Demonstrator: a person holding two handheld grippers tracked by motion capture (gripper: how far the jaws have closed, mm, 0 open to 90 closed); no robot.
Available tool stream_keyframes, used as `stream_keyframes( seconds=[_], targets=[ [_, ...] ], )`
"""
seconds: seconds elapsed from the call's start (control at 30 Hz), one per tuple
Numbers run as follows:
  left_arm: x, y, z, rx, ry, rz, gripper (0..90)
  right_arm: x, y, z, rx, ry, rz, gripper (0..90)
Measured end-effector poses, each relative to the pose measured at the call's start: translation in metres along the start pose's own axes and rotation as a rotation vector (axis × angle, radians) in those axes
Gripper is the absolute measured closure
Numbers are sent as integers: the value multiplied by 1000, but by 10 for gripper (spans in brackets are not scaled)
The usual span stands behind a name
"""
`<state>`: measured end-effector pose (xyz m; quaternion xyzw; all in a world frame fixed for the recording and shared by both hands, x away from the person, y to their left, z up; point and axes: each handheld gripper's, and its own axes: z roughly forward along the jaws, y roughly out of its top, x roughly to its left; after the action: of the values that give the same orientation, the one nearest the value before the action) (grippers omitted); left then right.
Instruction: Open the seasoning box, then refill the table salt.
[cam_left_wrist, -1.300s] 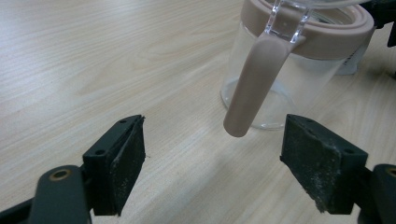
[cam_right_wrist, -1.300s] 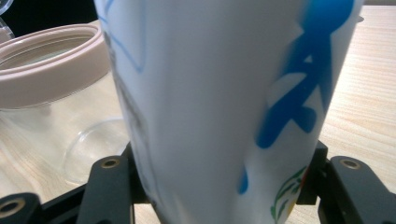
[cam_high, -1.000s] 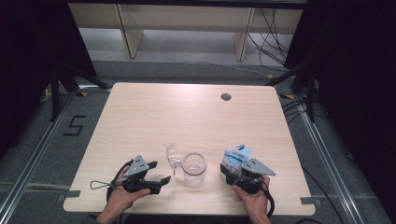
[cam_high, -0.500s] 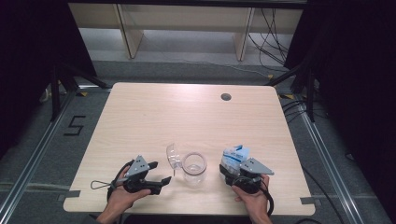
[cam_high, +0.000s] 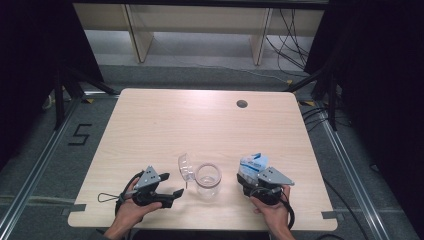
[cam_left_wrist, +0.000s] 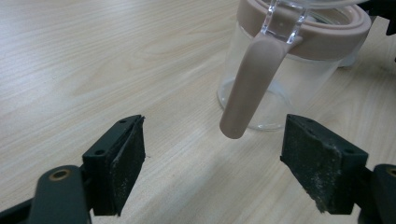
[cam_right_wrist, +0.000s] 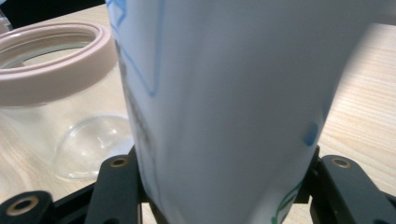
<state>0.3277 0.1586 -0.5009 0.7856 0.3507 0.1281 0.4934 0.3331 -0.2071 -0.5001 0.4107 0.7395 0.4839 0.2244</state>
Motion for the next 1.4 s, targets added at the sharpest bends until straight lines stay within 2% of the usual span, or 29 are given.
stream_keyframes(
  seconds=[0.03,0.13,0.23,0.47,0.6,0.67,0.77,0.8,0.83,0.87,0.9,0.93,1.0,1.07,1.13,1.17,1.2,1.27,1.3,1.4],
  targets=[
    [0,0,0,4,2,1,212,0,0,0,2,4,2,468],
    [0,0,0,5,3,7,211,-2,1,2,2,12,-38,467],
    [0,0,-1,4,-1,1,209,-1,2,1,20,15,-41,468],
    [-1,0,-2,4,0,3,208,-3,7,0,2,-19,-67,470],
    [-2,0,0,-2,-6,5,209,-4,9,1,3,-14,-79,471],
    [-4,0,1,5,4,6,213,-4,11,2,4,-12,-87,471],
    [-4,1,4,8,-8,21,224,-3,13,2,4,-12,-97,470],
    [-5,1,5,1,-9,25,244,-4,14,3,0,-17,-128,471],
    [-5,2,6,8,-6,30,249,-4,14,2,4,-18,-122,471],
    [-5,2,9,4,-15,34,249,-5,15,2,1,-24,-141,471],
    [-7,2,10,7,-10,34,256,-7,16,3,-14,-32,-178,471],
    [-7,3,11,15,-10,42,263,-7,16,2,-13,-39,-172,471],
    [-9,3,15,9,-19,54,273,-8,18,3,-17,-38,-191,471],
    [-9,5,16,13,-19,69,294,-8,19,3,-9,-45,-220,471],
    [-10,6,18,7,-11,68,301,-7,20,2,-7,-58,-251,472],
    [-9,6,19,9,-15,83,318,-6,21,2,-4,-57,-266,471],
    [-9,7,21,-7,-21,81,343,-6,21,2,-2,-59,-263,472],
    [-9,8,21,-2,-21,94,363,-6,21,2,0,-61,-292,471],
    [-9,9,22,-8,-31,112,399,-5,22,2,-6,-68,-296,472],
    [-11,10,24,-27,-43,104,447,-4,23,2,1,-76,-315,472]
  ],
)
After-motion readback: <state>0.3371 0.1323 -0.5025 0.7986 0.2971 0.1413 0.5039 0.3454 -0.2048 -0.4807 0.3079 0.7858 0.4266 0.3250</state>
